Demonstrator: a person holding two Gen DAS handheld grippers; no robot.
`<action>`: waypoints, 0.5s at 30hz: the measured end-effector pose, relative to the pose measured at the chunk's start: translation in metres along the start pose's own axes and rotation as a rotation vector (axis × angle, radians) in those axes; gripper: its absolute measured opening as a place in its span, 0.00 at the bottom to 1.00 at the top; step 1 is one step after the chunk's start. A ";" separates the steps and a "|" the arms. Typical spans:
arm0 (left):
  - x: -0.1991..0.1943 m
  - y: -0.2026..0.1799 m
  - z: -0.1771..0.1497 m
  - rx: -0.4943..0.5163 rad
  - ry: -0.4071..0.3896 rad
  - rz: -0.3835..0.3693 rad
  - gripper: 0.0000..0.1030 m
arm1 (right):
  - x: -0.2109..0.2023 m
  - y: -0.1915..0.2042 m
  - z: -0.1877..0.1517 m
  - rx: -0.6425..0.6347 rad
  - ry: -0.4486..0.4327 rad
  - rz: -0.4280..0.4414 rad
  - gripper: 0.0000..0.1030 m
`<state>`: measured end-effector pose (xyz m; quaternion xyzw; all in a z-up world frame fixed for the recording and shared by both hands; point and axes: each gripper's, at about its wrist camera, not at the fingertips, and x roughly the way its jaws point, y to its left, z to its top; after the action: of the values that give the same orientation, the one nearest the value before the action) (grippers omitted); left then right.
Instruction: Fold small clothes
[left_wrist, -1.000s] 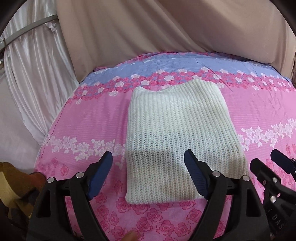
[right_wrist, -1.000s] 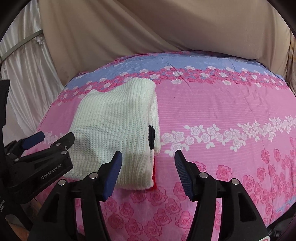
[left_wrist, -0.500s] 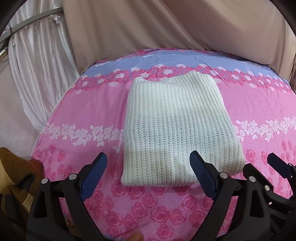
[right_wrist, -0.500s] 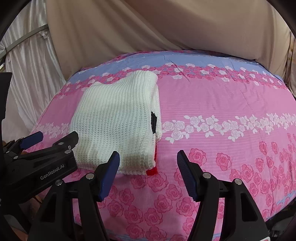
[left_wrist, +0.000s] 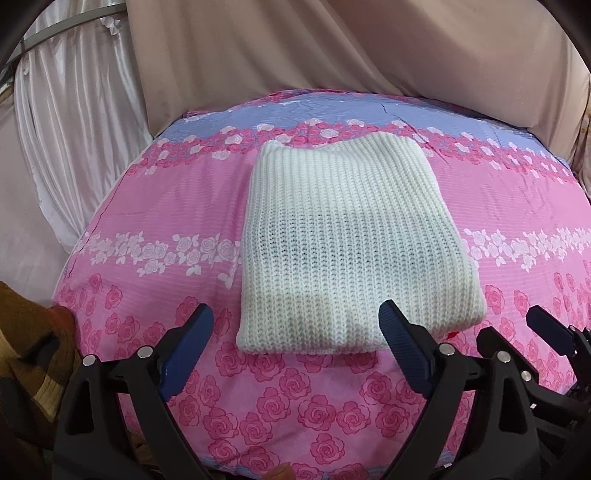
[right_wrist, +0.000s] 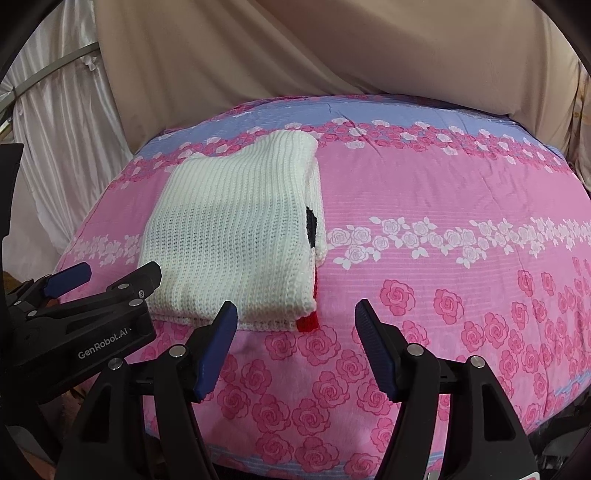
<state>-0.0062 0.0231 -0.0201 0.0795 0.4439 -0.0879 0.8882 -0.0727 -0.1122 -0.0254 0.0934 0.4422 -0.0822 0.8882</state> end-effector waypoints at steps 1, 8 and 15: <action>0.000 0.000 0.000 0.003 0.000 -0.001 0.86 | 0.000 0.000 0.000 0.001 0.001 0.000 0.63; 0.006 -0.001 0.000 0.019 0.036 -0.025 0.87 | 0.001 0.000 -0.001 0.011 -0.001 -0.004 0.63; 0.015 0.005 -0.001 -0.001 0.074 -0.038 0.95 | 0.004 -0.001 0.000 0.015 0.007 -0.003 0.63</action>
<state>0.0023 0.0265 -0.0323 0.0739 0.4781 -0.1014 0.8693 -0.0701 -0.1133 -0.0286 0.0999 0.4448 -0.0864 0.8859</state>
